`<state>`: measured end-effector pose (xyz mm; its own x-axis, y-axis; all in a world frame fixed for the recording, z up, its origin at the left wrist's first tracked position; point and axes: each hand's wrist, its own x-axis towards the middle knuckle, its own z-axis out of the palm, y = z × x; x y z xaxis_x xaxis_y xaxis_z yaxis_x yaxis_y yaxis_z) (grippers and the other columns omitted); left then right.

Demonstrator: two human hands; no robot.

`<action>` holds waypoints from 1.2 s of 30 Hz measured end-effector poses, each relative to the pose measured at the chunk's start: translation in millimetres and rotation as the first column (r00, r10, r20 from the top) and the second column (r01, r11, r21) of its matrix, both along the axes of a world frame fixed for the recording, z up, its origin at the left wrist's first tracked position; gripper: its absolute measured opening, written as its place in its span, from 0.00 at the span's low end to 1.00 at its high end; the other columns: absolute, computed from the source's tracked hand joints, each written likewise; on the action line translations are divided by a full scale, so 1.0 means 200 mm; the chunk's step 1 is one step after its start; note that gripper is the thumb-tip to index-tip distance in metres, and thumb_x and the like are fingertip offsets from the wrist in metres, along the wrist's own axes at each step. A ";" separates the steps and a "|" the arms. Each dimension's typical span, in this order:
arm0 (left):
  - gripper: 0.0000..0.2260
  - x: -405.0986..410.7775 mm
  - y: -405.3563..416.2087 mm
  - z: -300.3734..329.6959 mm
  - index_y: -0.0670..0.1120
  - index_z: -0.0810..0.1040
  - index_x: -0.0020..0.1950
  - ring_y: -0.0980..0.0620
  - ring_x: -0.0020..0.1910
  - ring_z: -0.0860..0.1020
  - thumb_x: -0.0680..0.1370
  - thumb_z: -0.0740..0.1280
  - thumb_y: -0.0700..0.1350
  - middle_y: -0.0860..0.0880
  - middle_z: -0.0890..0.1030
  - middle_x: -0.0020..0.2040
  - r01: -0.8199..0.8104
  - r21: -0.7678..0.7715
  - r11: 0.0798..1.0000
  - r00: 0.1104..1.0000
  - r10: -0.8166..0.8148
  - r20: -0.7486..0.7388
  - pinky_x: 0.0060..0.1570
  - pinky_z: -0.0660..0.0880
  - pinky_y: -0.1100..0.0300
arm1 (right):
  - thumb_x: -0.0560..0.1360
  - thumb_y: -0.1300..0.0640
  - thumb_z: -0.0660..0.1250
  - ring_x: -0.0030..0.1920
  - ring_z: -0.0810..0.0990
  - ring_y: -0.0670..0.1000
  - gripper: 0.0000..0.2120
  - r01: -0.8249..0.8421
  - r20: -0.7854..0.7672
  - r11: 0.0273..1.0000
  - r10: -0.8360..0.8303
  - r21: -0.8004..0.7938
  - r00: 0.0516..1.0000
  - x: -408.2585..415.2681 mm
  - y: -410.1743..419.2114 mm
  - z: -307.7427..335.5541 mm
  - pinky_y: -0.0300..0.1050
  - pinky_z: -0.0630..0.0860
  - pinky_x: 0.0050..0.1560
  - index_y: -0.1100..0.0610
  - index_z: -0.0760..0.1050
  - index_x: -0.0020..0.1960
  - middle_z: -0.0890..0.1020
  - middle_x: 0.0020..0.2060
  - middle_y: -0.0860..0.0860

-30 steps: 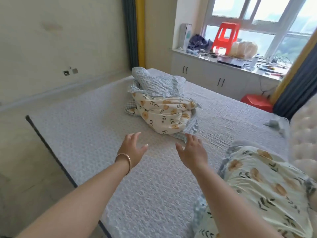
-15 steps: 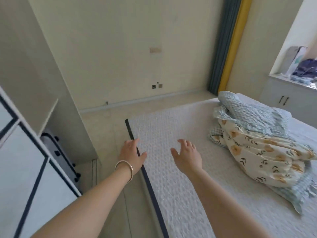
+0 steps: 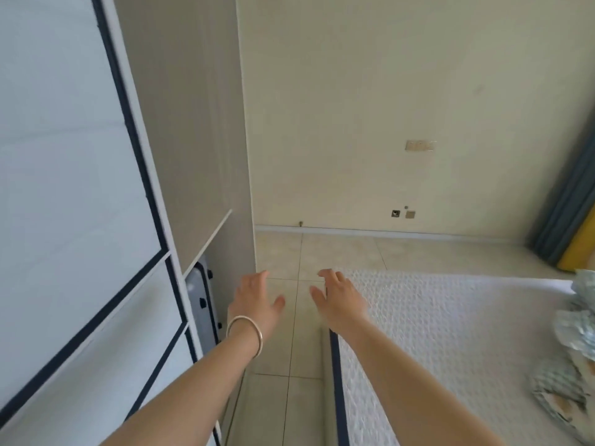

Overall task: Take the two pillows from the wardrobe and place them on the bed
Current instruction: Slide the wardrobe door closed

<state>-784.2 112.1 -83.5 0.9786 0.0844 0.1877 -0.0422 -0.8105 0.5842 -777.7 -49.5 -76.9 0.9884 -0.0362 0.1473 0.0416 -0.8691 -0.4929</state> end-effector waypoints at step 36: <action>0.26 0.61 0.60 0.91 0.47 0.69 0.66 0.45 0.71 0.63 0.68 0.56 0.42 0.45 0.72 0.68 -0.764 0.442 0.470 0.599 0.261 0.758 0.69 0.57 0.41 | 0.73 0.50 0.64 0.49 0.79 0.43 0.16 -0.885 0.535 0.123 0.756 0.450 0.377 1.11 1.21 0.91 0.39 0.75 0.48 0.51 0.72 0.59 0.78 0.49 0.39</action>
<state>-662.9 232.1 98.8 0.4761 0.1363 0.8688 0.4536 -0.8844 -0.1098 -556.7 191.8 105.2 0.4449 0.6486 0.6175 0.6492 0.2414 -0.7213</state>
